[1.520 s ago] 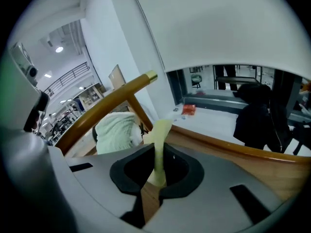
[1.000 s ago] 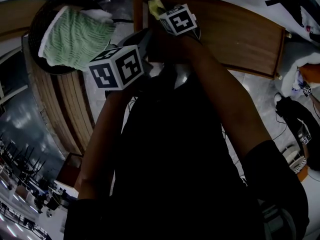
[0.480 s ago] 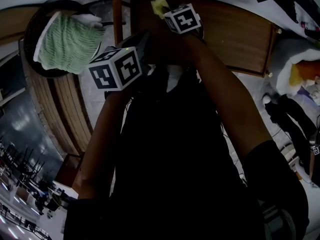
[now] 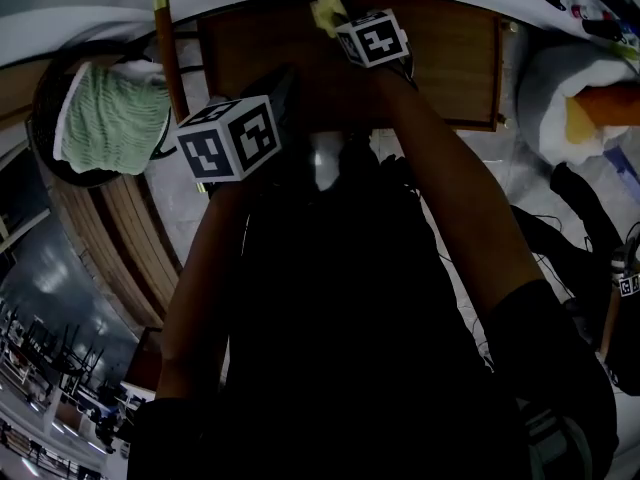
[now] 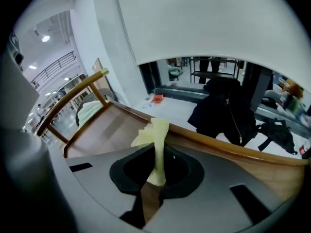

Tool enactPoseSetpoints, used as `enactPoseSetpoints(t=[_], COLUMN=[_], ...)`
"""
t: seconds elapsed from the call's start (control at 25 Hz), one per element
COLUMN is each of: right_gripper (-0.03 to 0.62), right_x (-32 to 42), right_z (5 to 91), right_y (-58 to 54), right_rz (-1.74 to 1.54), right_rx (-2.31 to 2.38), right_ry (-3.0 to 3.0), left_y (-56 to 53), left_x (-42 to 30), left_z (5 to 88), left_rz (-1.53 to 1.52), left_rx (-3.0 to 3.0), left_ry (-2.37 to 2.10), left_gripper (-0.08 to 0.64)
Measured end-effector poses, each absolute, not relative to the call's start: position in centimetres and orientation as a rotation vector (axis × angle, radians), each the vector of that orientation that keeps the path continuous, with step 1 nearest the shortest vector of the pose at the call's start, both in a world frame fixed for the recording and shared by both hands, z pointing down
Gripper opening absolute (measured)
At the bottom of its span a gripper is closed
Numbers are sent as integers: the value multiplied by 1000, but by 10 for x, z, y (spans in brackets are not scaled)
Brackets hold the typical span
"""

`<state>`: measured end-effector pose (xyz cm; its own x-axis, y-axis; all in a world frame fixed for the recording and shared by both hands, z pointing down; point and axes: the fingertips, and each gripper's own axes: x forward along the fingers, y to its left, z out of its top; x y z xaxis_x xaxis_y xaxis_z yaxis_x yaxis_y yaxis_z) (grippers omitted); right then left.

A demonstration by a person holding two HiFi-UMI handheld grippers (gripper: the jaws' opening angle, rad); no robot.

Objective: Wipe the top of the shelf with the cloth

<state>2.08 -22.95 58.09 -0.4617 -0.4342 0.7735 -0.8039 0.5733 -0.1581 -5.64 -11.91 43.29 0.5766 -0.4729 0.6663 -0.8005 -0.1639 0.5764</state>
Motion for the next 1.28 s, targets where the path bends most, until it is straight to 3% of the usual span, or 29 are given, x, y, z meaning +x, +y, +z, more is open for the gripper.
enactPoseSetpoints(t=[0.6, 0.96, 1.28], right_gripper=[46, 44, 44], right_x=[218, 314, 355], right_z=[585, 581, 580], right_y=[-237, -240, -236], right_rz=[776, 780, 823], right_rx=[1277, 1419, 1530], right_ry=[-1920, -1777, -1654], left_y=[-114, -101, -84], left_x=[45, 57, 60], left_z=[424, 418, 407], left_rz=[453, 450, 418], left_rx=[1885, 1874, 1873], left_ry=[-972, -1019, -1067], left_gripper=[12, 12, 12])
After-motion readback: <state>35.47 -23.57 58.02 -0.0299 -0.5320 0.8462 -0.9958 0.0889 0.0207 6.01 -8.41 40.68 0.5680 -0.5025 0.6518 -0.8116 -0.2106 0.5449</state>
